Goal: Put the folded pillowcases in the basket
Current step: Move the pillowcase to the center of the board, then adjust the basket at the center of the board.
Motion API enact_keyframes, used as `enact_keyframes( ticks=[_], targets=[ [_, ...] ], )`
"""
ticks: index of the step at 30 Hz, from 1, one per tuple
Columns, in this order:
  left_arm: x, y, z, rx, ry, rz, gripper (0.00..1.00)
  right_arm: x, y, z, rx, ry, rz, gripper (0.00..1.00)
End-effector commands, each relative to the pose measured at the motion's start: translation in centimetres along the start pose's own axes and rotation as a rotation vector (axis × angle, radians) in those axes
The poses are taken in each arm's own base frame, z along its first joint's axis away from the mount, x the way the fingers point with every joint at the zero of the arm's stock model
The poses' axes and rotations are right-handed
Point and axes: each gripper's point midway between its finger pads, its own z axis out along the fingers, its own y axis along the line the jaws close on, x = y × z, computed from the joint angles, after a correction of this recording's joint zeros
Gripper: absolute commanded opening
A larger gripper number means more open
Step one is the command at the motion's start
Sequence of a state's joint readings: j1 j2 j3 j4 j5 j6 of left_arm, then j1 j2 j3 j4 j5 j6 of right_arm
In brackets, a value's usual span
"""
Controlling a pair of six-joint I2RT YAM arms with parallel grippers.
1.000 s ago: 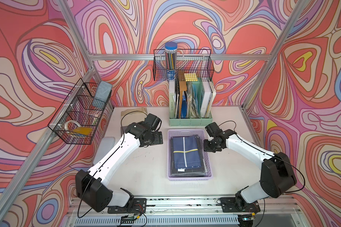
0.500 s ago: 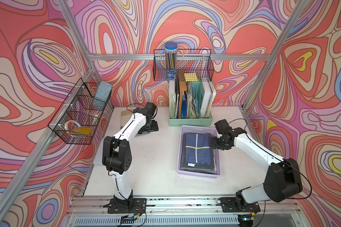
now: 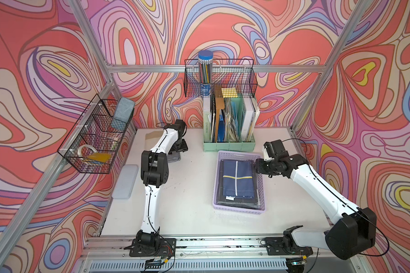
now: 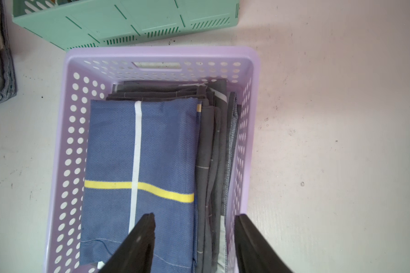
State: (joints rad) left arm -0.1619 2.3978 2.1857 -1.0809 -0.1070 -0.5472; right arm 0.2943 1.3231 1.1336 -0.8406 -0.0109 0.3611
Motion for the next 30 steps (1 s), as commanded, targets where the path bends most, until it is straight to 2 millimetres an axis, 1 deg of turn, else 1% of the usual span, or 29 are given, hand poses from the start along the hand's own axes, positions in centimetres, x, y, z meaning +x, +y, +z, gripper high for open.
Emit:
enact_keyframes(
  ticks=[1,4,7,10,14,17,19,23,25,26,27,28,29,30],
  targets=[
    [2.5,1.2,2.2,-0.013,0.158,-0.046,0.74,-1.2,1.2,-0.3,-0.049,-0.030,0.003,0.55],
    [4.9,1.6,3.2,-0.010,0.217,-0.060,0.72,-1.8,1.5,-0.6,-0.059,-0.045,0.003,0.55],
    [7.6,1.5,3.2,0.048,0.265,-0.100,0.73,-2.8,2.0,-1.3,-0.075,-0.076,0.002,0.55],
    [10.7,0.8,3.2,0.118,0.311,-0.142,0.70,-3.7,2.7,-1.9,-0.108,-0.103,0.001,0.55],
    [14.7,-0.8,2.5,0.166,0.342,-0.141,0.69,-4.6,3.6,-2.1,-0.144,-0.118,0.004,0.54],
    [18.0,-2.6,1.9,0.214,0.348,-0.170,0.68,-5.0,3.8,-2.2,-0.154,-0.128,-0.001,0.54],
    [20.7,-3.8,1.2,0.228,0.348,-0.180,0.68,-5.2,4.0,-2.4,-0.158,-0.133,-0.006,0.54],
    [27.8,-6.6,-0.1,0.252,0.360,-0.146,0.67,-5.5,4.2,-3.1,-0.171,-0.147,-0.014,0.54],
    [30.8,-6.3,-0.7,0.203,0.340,-0.144,0.67,-5.6,4.3,-3.3,-0.175,-0.152,-0.017,0.54],
    [32.0,-6.3,-1.0,0.204,0.328,-0.142,0.66,-5.6,4.4,-3.4,-0.178,-0.152,-0.018,0.54],
    [33.2,-5.8,-1.3,0.191,0.325,-0.149,0.66,-5.6,4.4,-3.5,-0.182,-0.154,-0.020,0.54],
    [34.0,-5.5,-1.8,0.194,0.320,-0.158,0.66,-5.6,4.5,-3.6,-0.186,-0.154,-0.020,0.54],
    [34.3,-5.0,-2.6,0.200,0.289,-0.153,0.66,-5.7,4.6,-3.8,-0.192,-0.157,-0.022,0.54],
    [33.9,-4.4,-3.4,0.194,0.243,-0.149,0.66,-5.6,4.6,-3.8,-0.195,-0.158,-0.021,0.54]
  ],
)
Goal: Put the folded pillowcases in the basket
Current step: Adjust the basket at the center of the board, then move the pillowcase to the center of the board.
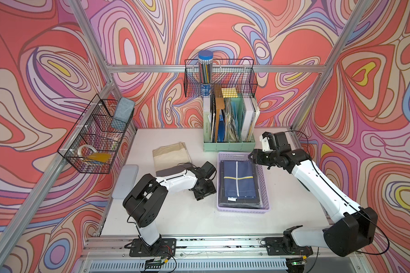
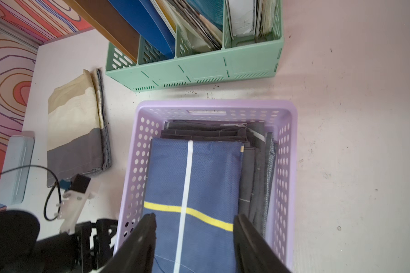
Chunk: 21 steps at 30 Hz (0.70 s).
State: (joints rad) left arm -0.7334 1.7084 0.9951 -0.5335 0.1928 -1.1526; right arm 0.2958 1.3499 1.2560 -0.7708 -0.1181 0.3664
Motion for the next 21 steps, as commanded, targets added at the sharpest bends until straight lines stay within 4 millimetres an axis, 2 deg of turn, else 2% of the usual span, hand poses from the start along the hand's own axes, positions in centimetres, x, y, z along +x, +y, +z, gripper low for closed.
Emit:
enact_keyframes(
  ticks=[1,5,7,10,12,16,21],
  targets=[
    [0.6,3.3,-1.3,-0.081,-0.090,-0.083,0.65,-1.2,1.1,-1.1,-0.039,-0.042,-0.015,0.54],
    [-3.6,2.5,-7.6,-0.163,-0.273,0.046,0.67,-1.1,1.4,-0.3,-0.058,-0.029,-0.014,0.54],
    [-5.8,2.1,-9.4,-0.184,-0.316,0.079,0.67,-1.0,1.6,-0.1,-0.069,-0.023,-0.012,0.54],
    [-9.3,2.7,-11.1,-0.202,-0.354,0.070,0.67,-0.9,1.7,-0.1,-0.079,-0.024,-0.010,0.54],
    [-11.8,3.7,-11.5,-0.209,-0.368,0.048,0.68,-0.8,1.6,-0.2,-0.075,-0.025,-0.014,0.54],
    [-16.0,5.7,-10.4,-0.195,-0.327,-0.040,0.67,-0.5,1.5,-0.2,-0.076,-0.027,-0.013,0.54],
    [-18.9,7.7,-8.2,-0.210,-0.258,-0.143,0.67,-0.2,1.8,0.7,-0.099,-0.011,0.000,0.54]
  ],
)
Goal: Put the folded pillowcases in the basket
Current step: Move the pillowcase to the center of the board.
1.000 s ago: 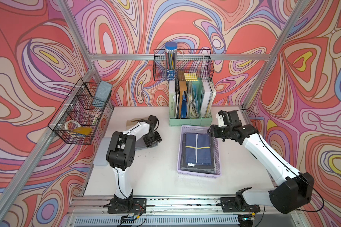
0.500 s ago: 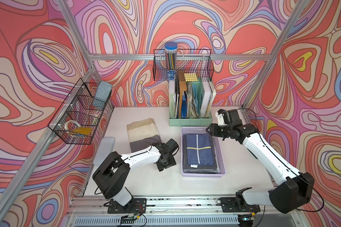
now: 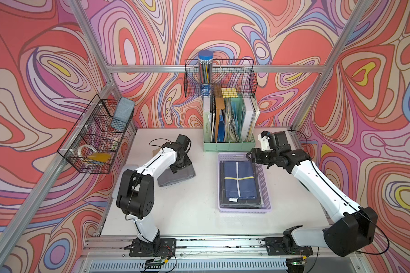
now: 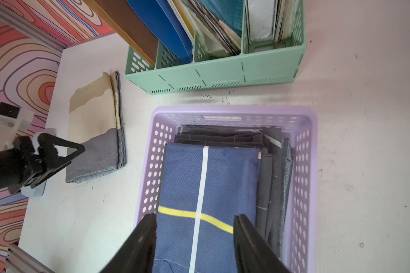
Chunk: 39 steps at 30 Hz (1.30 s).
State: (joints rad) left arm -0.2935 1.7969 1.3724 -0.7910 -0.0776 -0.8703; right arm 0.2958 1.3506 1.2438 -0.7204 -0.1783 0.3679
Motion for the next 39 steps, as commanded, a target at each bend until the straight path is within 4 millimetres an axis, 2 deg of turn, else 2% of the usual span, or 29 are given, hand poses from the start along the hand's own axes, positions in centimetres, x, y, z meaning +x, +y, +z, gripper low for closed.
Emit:
enact_keyframes(
  ticks=[1,4,7,10,13,19,26,28,33,37,39],
  targets=[
    [0.3,0.6,1.9,-0.019,0.092,-0.002,0.67,0.0,0.7,0.7,-0.040,0.003,0.007,0.54],
    [1.2,0.6,3.5,-0.017,0.178,-0.023,0.69,0.0,1.1,1.3,-0.062,0.012,0.016,0.53],
    [3.6,0.4,5.1,0.009,0.289,-0.023,0.70,-0.3,1.7,1.9,-0.072,0.018,0.012,0.53],
    [6.2,1.8,6.5,0.002,0.338,-0.053,0.70,-0.5,2.3,2.2,-0.080,0.018,0.008,0.53],
    [8.7,2.9,6.9,0.016,0.362,-0.078,0.68,-0.5,2.5,2.5,-0.082,0.017,0.006,0.53],
    [13.9,4.1,6.0,0.024,0.371,-0.067,0.68,-0.7,3.3,3.2,-0.085,0.022,-0.003,0.53],
    [21.2,5.1,5.7,0.026,0.442,-0.038,0.66,-0.2,5.6,4.2,-0.098,0.051,-0.047,0.53],
    [22.6,5.2,4.9,0.031,0.434,-0.021,0.65,0.0,6.3,4.5,-0.105,0.060,-0.062,0.53],
    [24.4,6.3,1.7,0.023,0.372,0.018,0.64,0.7,8.0,6.0,-0.120,0.087,-0.098,0.53],
    [24.1,8.6,-0.2,-0.007,0.311,-0.002,0.64,0.9,9.8,7.7,-0.131,0.113,-0.147,0.53],
    [23.8,9.8,-0.9,-0.008,0.283,-0.022,0.64,0.9,11.3,8.9,-0.148,0.129,-0.180,0.53]
  ],
)
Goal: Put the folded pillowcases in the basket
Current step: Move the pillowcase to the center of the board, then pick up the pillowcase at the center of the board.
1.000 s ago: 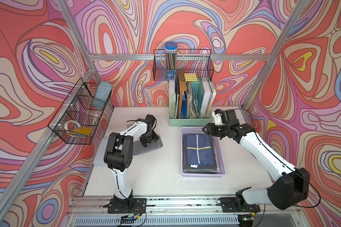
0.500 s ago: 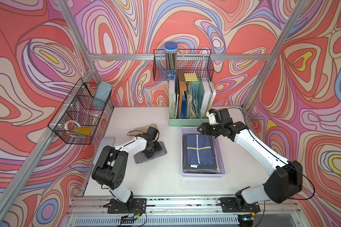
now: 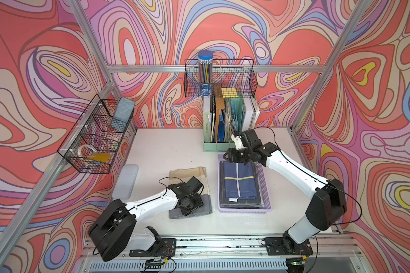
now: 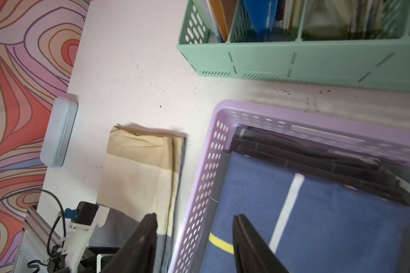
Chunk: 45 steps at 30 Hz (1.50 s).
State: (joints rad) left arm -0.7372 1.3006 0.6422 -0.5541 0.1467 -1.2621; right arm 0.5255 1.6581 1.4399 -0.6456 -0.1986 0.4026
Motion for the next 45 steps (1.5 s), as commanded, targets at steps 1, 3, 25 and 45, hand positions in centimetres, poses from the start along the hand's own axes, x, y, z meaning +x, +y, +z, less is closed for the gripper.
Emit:
enact_keyframes(
  ticks=[1,3,25,45],
  targets=[
    [0.9,5.5,-1.6,-0.164,-0.022,-0.088,0.65,-0.8,2.1,2.1,-0.015,0.024,-0.069,0.53],
    [0.5,4.8,-2.7,-0.122,-0.051,-0.075,0.70,-0.4,3.1,4.7,-0.005,0.086,-0.104,0.53],
    [-3.3,6.0,-8.2,-0.117,-0.284,-0.136,0.76,14.3,4.2,17.4,0.241,0.415,0.015,0.45],
    [-6.7,4.5,-8.2,-0.079,-0.257,-0.117,0.76,7.1,1.7,21.2,0.263,0.351,-0.103,0.47]
  ],
)
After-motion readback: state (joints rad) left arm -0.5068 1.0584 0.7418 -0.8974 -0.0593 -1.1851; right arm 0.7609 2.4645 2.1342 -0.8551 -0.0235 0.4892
